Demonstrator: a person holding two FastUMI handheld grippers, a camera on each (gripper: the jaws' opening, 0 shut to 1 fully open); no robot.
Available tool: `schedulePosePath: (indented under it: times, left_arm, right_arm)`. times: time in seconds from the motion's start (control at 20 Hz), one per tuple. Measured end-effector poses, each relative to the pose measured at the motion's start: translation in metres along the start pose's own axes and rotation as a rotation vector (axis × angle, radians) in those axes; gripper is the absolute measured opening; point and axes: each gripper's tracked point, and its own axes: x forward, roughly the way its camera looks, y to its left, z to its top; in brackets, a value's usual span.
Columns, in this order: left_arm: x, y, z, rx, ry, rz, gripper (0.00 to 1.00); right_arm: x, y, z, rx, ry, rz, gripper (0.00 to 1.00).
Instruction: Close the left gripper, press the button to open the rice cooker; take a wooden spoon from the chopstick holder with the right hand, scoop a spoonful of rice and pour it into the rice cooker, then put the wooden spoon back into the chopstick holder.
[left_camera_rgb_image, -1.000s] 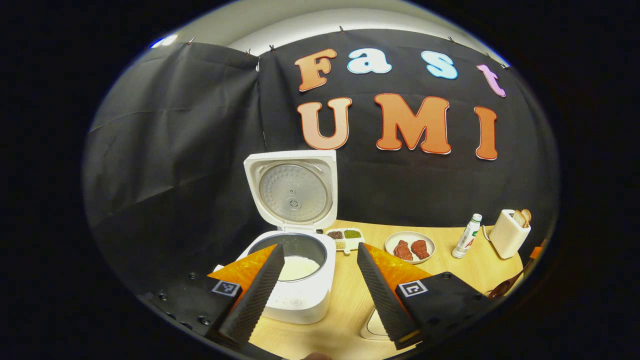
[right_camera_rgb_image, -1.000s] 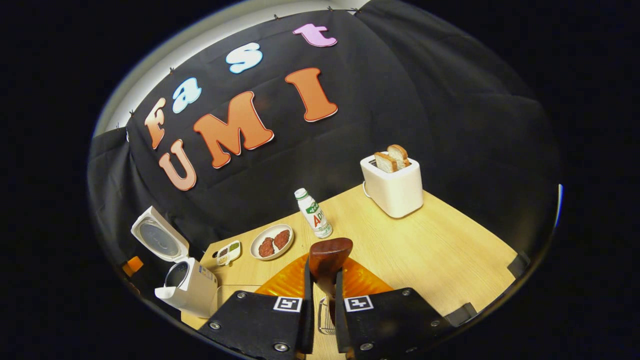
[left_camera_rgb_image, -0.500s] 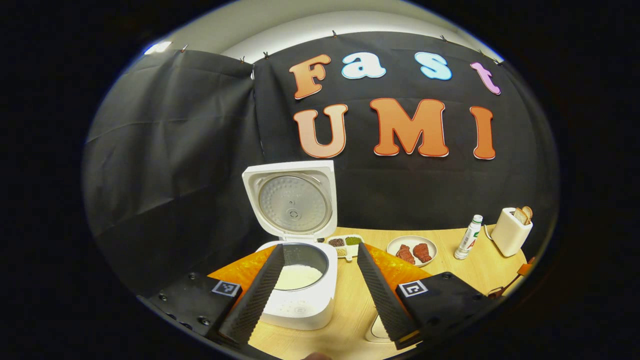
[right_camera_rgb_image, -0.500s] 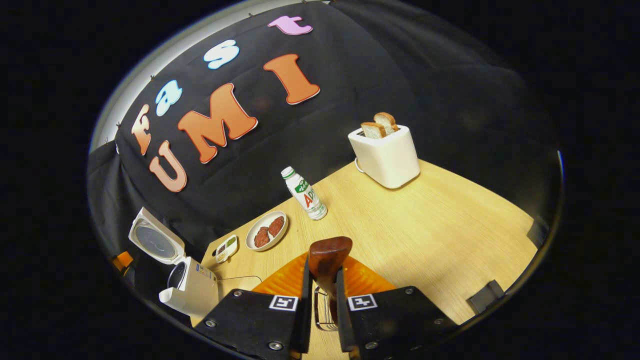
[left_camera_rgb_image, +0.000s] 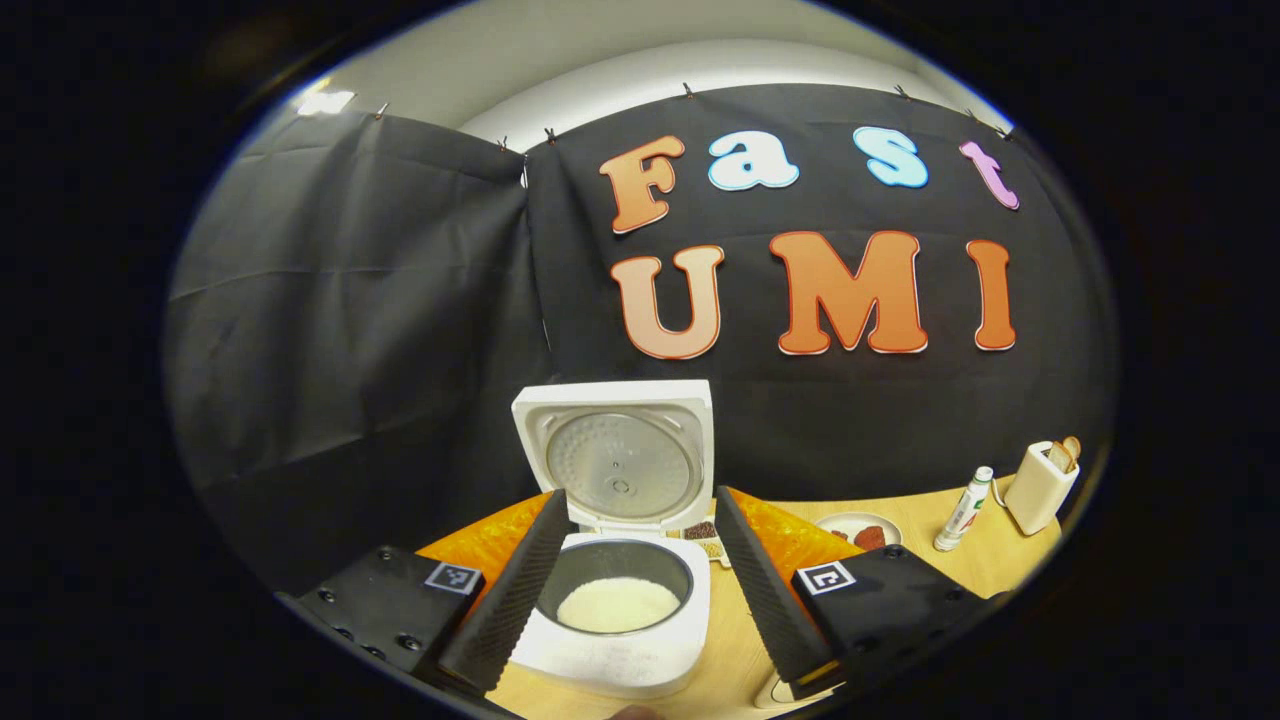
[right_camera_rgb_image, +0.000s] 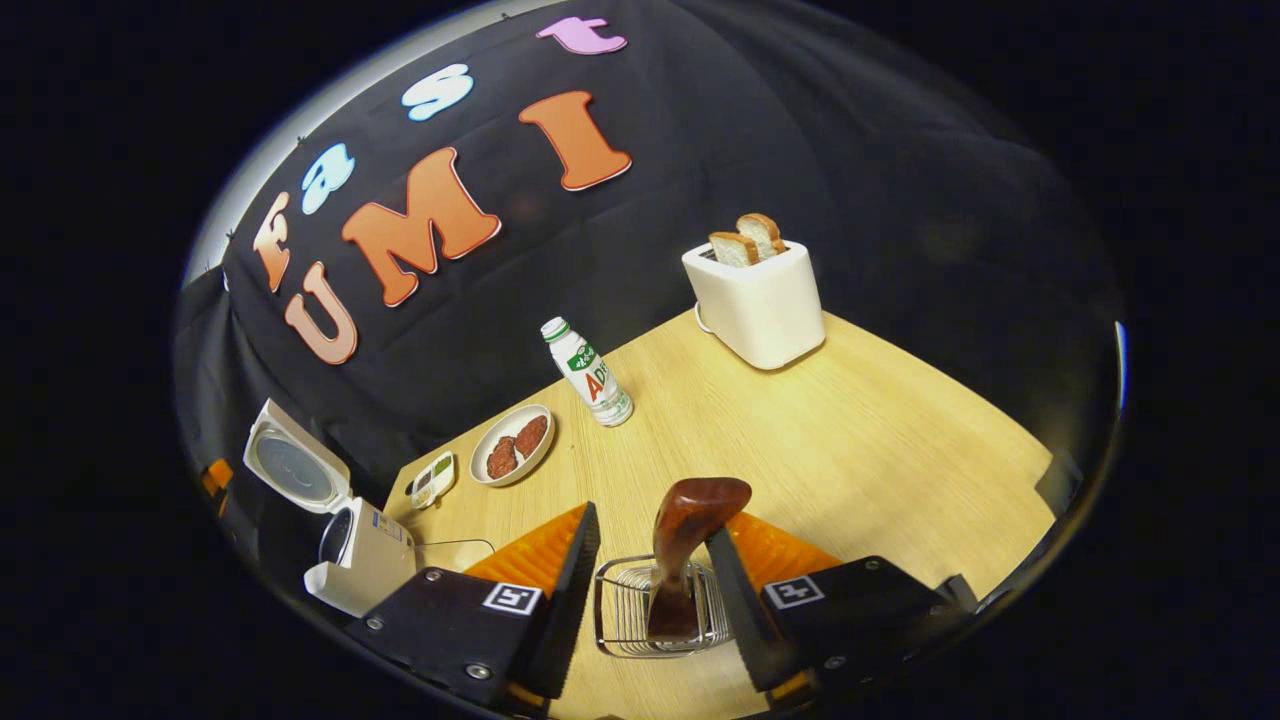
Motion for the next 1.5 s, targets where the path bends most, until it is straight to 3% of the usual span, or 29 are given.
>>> schedulePosePath:
  times: [0.05, 0.1, 0.35, 0.5, 0.7, 0.85, 1.15, 1.5]
  left_arm:
    - [0.009, 0.003, 0.004, -0.016, 0.015, 0.003, 0.99]
    - [0.019, 0.006, 0.011, -0.039, 0.022, -0.001, 0.99]
    - [0.07, 0.014, 0.056, -0.051, -0.003, -0.019, 0.99]
    - [0.106, 0.026, 0.065, -0.08, 0.012, -0.022, 0.99]
    - [0.147, 0.046, 0.088, -0.164, 0.008, -0.021, 0.98]
    - [0.175, 0.059, 0.094, -0.162, 0.011, -0.037, 0.98]
    - [0.217, 0.037, 0.073, -0.111, 0.094, -0.134, 0.98]
    - [0.229, 0.037, 0.036, -0.045, 0.205, -0.154, 0.98]
  right_arm:
    - [-0.004, -0.002, 0.003, -0.024, 0.001, -0.006, 0.8]
    - [-0.009, -0.002, 0.009, -0.049, -0.008, -0.012, 0.77]
    - [-0.039, 0.008, 0.062, -0.156, -0.123, -0.005, 0.84]
    - [-0.061, 0.021, 0.103, -0.153, -0.206, 0.006, 0.88]
    - [-0.087, 0.014, 0.145, -0.213, -0.307, -0.03, 0.89]
    - [-0.104, 0.016, 0.172, -0.259, -0.371, -0.059, 0.89]
    - [-0.114, 0.036, 0.179, -0.287, -0.403, -0.069, 0.9]
    - [-0.101, 0.058, 0.156, -0.31, -0.348, -0.032, 0.9]
